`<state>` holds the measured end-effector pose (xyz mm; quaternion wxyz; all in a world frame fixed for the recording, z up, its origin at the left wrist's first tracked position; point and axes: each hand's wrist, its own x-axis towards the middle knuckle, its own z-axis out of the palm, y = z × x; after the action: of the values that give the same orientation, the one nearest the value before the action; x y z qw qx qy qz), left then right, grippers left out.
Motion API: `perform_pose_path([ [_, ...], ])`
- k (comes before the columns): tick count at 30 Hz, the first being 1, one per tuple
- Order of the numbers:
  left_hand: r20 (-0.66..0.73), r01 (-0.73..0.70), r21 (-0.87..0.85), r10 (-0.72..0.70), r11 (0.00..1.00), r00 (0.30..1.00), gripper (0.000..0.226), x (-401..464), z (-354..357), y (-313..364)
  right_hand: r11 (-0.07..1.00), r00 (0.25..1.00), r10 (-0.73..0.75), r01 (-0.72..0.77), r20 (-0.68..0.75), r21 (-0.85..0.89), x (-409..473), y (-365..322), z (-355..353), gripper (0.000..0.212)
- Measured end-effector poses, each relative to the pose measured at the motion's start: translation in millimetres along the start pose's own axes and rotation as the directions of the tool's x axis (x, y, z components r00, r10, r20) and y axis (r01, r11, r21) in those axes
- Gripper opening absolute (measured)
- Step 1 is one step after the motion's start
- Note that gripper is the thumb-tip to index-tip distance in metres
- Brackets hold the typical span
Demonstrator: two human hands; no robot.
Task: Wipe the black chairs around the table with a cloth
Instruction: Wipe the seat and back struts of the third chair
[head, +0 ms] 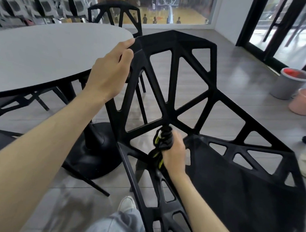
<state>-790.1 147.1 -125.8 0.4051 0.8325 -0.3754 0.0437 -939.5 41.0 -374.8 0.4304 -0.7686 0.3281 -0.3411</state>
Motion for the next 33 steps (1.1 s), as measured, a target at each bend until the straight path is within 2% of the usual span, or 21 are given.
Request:
perform_pose_path([
  [2,-0.001,-0.015,0.017,0.015,1.000,1.000,0.050,0,2,-2,0.978,0.979,-0.022,0.064,0.201,-0.201,-21,10,-9,0.020],
  [4,-0.013,-0.027,0.060,0.028,0.998,1.000,0.050,-1,2,-2,0.888,0.930,-0.015,0.182,0.368,-0.423,-34,9,-20,0.021],
  [6,-0.008,-0.039,0.120,0.041,0.992,0.999,0.050,-5,1,0,0.802,0.886,0.060,0.232,0.461,-0.550,-38,-4,-32,0.026],
  [8,0.006,-0.064,0.170,0.064,0.983,0.998,0.054,-12,-1,-3,0.739,0.858,0.164,0.220,0.486,-0.637,-47,-15,-47,0.026],
  [11,0.047,-0.041,0.177,0.033,0.983,0.998,0.065,-23,-8,-10,0.726,0.841,0.293,0.114,0.454,-0.679,-77,-15,-82,0.025],
  [15,0.114,0.107,0.182,-0.129,0.978,0.985,0.078,-52,-14,-14,0.725,0.880,0.319,0.012,0.352,-0.688,-140,-4,-130,0.051],
  [17,0.144,0.153,0.141,-0.173,0.978,0.974,0.088,-77,-12,-15,0.744,0.906,0.310,-0.043,0.288,-0.667,-165,-5,-148,0.046],
  [19,0.130,0.134,0.150,-0.154,0.980,0.979,0.093,-104,-6,-14,0.767,0.915,0.318,-0.094,0.248,-0.635,-186,-7,-164,0.036],
  [21,0.108,0.141,0.164,-0.160,0.976,0.981,0.092,-126,3,-12,0.773,0.926,0.317,-0.125,0.207,-0.622,-203,-8,-175,0.025],
  [25,0.186,0.236,0.120,-0.255,0.964,0.949,0.095,-178,19,-7,0.790,0.946,0.279,-0.128,0.167,-0.600,-248,-11,-187,0.014],
  [27,0.209,0.312,0.078,-0.322,0.947,0.923,0.100,-209,32,-6,0.818,0.951,0.273,-0.150,0.145,-0.555,-267,-13,-191,0.013],
  [30,0.253,0.475,0.026,-0.465,0.880,0.848,0.104,-255,60,-3,0.853,0.963,0.248,-0.167,0.102,-0.494,-284,-11,-196,0.018],
  [33,0.259,0.534,-0.029,-0.509,0.845,0.821,0.104,-292,96,1,0.851,0.986,0.162,-0.117,0.042,-0.512,-288,-3,-193,0.021],
])
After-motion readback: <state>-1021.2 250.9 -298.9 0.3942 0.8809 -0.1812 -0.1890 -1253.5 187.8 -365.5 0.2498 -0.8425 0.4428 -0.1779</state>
